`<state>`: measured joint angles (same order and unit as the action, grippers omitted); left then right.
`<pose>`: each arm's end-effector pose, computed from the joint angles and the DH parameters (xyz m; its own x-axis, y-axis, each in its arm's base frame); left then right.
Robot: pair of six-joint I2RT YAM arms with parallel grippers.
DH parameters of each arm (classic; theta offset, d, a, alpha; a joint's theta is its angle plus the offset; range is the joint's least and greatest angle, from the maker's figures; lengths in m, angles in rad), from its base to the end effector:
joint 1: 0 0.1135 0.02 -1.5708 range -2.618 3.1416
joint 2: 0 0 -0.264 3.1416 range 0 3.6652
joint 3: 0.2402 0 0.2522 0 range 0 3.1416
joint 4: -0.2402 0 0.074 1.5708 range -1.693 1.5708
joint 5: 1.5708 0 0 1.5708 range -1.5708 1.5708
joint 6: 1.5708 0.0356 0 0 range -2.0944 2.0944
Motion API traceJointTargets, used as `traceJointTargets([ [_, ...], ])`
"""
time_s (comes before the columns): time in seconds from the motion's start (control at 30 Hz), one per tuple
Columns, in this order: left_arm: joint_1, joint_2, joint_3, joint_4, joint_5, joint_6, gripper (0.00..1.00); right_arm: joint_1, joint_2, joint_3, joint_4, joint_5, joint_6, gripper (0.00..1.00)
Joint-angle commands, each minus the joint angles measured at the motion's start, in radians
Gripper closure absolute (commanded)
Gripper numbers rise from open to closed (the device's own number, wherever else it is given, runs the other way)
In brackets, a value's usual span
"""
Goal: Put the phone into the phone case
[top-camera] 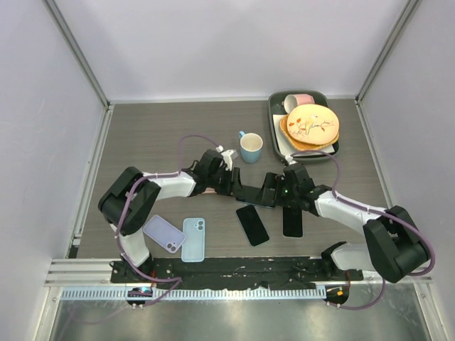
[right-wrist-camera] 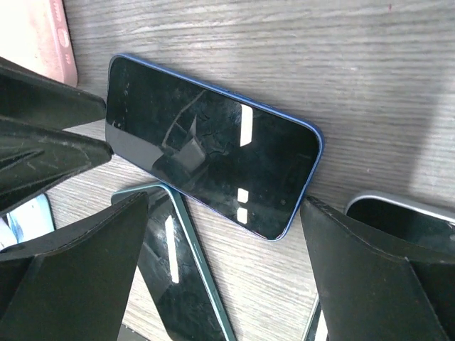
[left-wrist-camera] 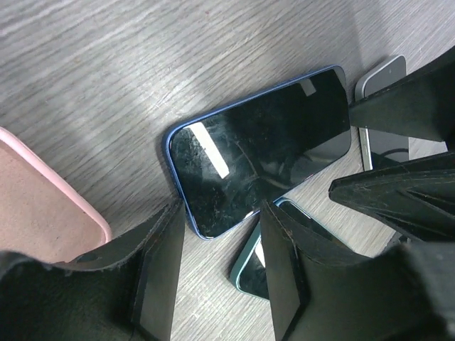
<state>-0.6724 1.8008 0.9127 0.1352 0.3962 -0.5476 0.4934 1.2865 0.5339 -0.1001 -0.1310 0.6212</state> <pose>0.2725 -0.2345 0.1453 -0.8706 0.0792 -0.4856 0.4002 0.6882 -0.6052 0.2071 0.1167 0.1610 -0.8567 0.1945 -0.4778 -0.0574 0.8845 0.4629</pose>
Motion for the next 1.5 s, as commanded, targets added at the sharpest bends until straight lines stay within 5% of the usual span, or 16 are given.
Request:
traceJointTargets([
  [0.0, 0.008, -0.066, 0.023, -0.055, -0.054, 0.014, 0.49, -0.004, 0.030, 0.028, 0.074, 0.022, -0.034, 0.06],
  [0.33, 0.085, 0.026, 0.083, -0.103, -0.023, -0.009, 0.49, -0.022, 0.076, 0.057, 0.126, 0.011, -0.034, 0.06],
  [0.97, -0.007, -0.003, -0.071, 0.244, 0.193, -0.135, 0.59, -0.024, 0.344, 0.301, 0.312, -0.134, -0.026, 0.07],
  [1.47, -0.010, -0.098, -0.012, 0.012, -0.034, 0.037, 0.49, -0.027, 0.042, 0.210, 0.022, 0.202, -0.126, 0.03],
])
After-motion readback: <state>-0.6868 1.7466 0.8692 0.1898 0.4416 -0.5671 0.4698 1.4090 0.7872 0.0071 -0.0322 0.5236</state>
